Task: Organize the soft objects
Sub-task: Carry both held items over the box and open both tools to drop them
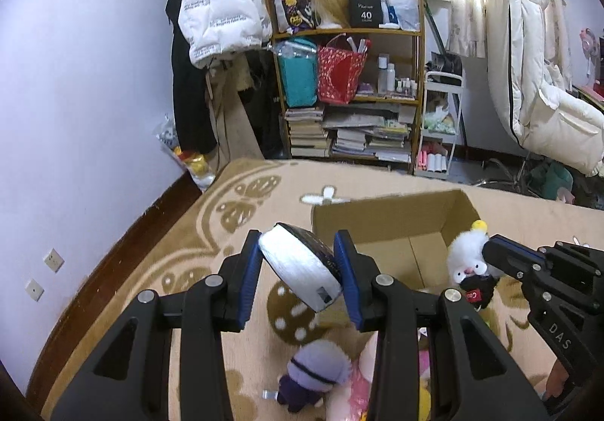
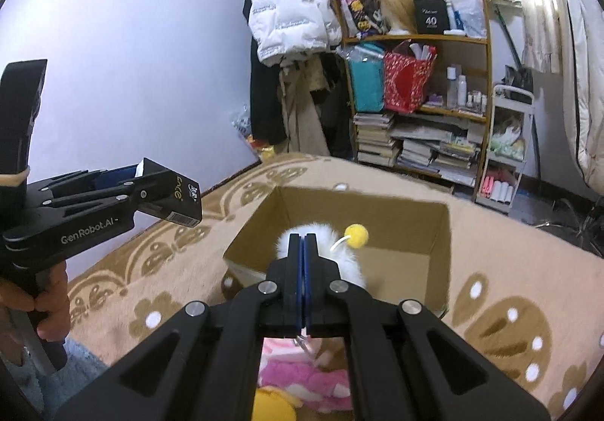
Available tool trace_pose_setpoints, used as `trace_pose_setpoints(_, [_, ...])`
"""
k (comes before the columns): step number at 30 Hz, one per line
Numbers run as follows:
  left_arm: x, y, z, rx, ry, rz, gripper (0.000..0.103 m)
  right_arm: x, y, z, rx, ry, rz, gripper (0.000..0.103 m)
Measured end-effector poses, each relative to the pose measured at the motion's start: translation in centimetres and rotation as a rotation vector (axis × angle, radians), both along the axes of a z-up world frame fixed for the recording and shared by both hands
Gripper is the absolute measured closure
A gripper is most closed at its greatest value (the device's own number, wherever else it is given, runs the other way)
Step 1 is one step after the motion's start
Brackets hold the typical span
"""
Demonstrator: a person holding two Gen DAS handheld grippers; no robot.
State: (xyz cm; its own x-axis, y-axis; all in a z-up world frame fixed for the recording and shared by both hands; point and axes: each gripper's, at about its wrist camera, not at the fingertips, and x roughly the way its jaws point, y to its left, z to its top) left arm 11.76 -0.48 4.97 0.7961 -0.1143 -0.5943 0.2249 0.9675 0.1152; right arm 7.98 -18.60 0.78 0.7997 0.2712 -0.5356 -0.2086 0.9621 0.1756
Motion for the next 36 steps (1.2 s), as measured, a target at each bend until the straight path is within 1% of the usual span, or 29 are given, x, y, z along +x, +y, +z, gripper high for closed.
trace_pose_setpoints(4, [1.6,-1.0,0.9,0.007,-0.027,-0.012,0.066,1.2,-0.5,1.1,-0.001,-0.021,-0.012,0.101])
trace_pose_setpoints(10, [3.4,-2.7,2.0,0.048,-0.065,-0.030,0.066,3.3,-0.9,3.2,-0.030,-0.069,-0.022,0.101])
trace_pose_setpoints(15, [5.0,-3.5,1.8,0.042,-0.067,-0.026,0.066,4.9,-1.4,5.1,-0.047,-0.111,-0.030,0.101])
trace_pose_setpoints(18, [6.1,-3.6,1.1,0.011,-0.046,-0.029,0.066,5.8,-1.3,5.5,-0.062,-0.112,-0.026,0.101])
trace_pose_setpoints(20, [6.9,-3.8,0.3,0.003,-0.023,-0.026,0.066,6.2,-1.0,4.9,-0.078,-0.094,-0.021,0.101])
trace_pose_setpoints(22, [7.4,-3.8,-0.6,-0.002,0.000,-0.022,0.066,6.5,-0.7,3.7,-0.098,-0.064,-0.013,0.101])
trace_pose_setpoints(24, [8.0,-4.0,-1.7,-0.028,0.045,-0.028,0.066,6.7,-0.6,2.3,-0.117,-0.035,-0.010,0.101])
trace_pose_setpoints(26, [8.2,-4.2,-2.8,-0.026,0.085,-0.034,0.066,6.9,-0.9,1.0,-0.105,-0.001,-0.011,0.101])
trace_pose_setpoints(29, [8.0,-4.7,-4.0,-0.006,0.097,-0.047,0.066,7.0,-1.3,-1.6,-0.089,0.063,-0.020,0.101])
trace_pose_setpoints(33, [8.1,-5.0,-5.5,-0.005,0.124,-0.052,0.066,6.9,-2.1,-4.2,-0.057,0.128,-0.028,0.101])
trace_pose_setpoints(36, [8.3,-5.2,-6.6,0.004,0.149,-0.058,0.066,6.8,-2.3,-5.2,-0.058,0.154,-0.035,0.101])
